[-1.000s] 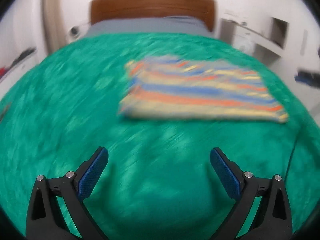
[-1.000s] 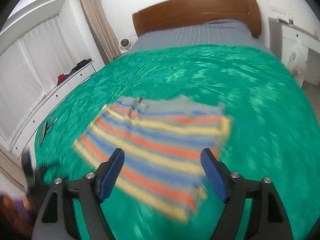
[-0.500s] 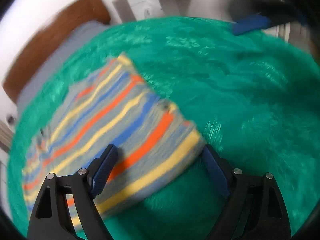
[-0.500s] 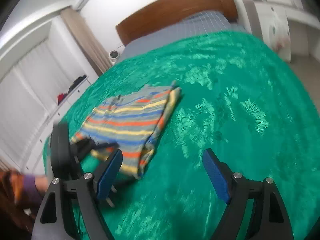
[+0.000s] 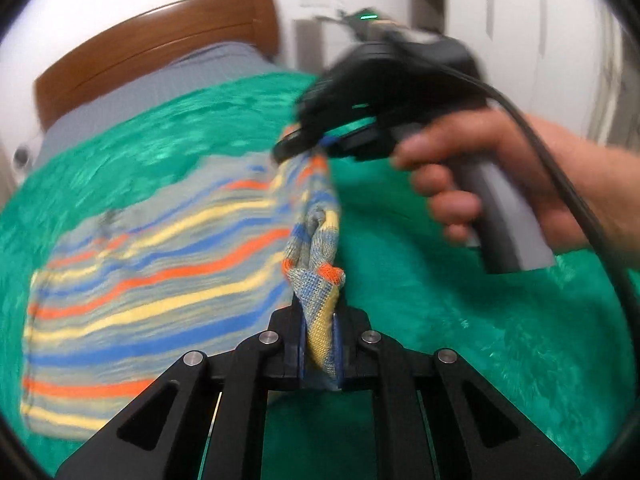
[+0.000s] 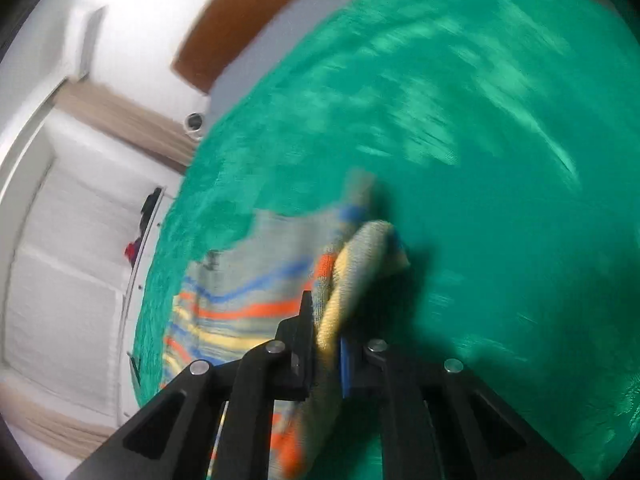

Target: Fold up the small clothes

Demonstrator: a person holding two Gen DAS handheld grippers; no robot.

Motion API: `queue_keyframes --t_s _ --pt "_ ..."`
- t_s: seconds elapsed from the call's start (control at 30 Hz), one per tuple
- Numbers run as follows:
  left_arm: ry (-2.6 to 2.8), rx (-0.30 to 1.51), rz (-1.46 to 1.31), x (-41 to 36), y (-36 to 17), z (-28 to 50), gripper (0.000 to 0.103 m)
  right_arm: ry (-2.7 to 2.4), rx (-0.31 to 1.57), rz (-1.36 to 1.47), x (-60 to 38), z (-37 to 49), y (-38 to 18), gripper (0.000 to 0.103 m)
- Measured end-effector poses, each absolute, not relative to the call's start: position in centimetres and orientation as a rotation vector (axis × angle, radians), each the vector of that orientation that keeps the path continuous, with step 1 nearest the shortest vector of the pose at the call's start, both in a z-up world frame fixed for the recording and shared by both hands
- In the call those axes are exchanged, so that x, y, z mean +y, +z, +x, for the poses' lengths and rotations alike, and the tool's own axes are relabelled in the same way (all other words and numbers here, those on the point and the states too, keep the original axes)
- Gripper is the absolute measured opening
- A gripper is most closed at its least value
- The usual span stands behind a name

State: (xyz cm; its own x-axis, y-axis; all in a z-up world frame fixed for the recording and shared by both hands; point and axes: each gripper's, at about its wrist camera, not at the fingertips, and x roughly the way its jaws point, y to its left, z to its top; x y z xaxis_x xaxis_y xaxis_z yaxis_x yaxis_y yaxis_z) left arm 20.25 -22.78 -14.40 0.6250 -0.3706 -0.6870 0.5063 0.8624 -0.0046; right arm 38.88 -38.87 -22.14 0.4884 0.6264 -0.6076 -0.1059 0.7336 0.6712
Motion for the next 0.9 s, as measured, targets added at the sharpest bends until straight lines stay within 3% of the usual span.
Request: queue_keyframes --t_s 0.23,0.47,0.5,0.57,0.6,0.67,0.73,0.77,0.9 --pt "-0.343 0.758 -0.098 -9.0 -12.0 20.8 0.008 0.658 0.942 0.473 -26.4 40.6 -15.9 0.010" --pt "-0.178 0.830 -0.220 -0.9 -14.4 21.3 0.010 0.725 1.017 0.323 -11.5 43.2 -17.9 0.010" --pt "-0.158 0.850 -0.228 -0.1 -14.8 21.4 0.011 0.734 1.032 0.310 -10.0 43.4 -18.5 0.016" --pt "-0.104 0.903 -0.244 1.3 -16.0 21.6 0.027 0.767 1.092 0.352 -7.8 43.7 -20.1 0.027" --pt "-0.096 0.915 -0.259 2.3 -16.1 21.3 0.028 0.785 1.111 0.399 -7.3 43.5 -20.6 0.037" --pt "-0.080 0.913 -0.291 3.6 -16.0 21.0 0.052 0.809 1.091 0.446 -7.8 42.4 -20.6 0.042" --pt "-0.081 0.887 -0.304 4.3 -15.6 20.5 0.066 0.814 1.056 0.440 -9.3 41.4 -19.9 0.042" --pt "-0.082 0.873 -0.300 4.4 -15.2 20.5 0.070 0.806 1.039 0.419 -10.3 40.7 -19.3 0.042" --pt "-0.068 0.880 -0.246 4.1 -15.0 21.7 0.071 0.782 0.983 0.232 -13.9 36.3 -16.9 0.042"
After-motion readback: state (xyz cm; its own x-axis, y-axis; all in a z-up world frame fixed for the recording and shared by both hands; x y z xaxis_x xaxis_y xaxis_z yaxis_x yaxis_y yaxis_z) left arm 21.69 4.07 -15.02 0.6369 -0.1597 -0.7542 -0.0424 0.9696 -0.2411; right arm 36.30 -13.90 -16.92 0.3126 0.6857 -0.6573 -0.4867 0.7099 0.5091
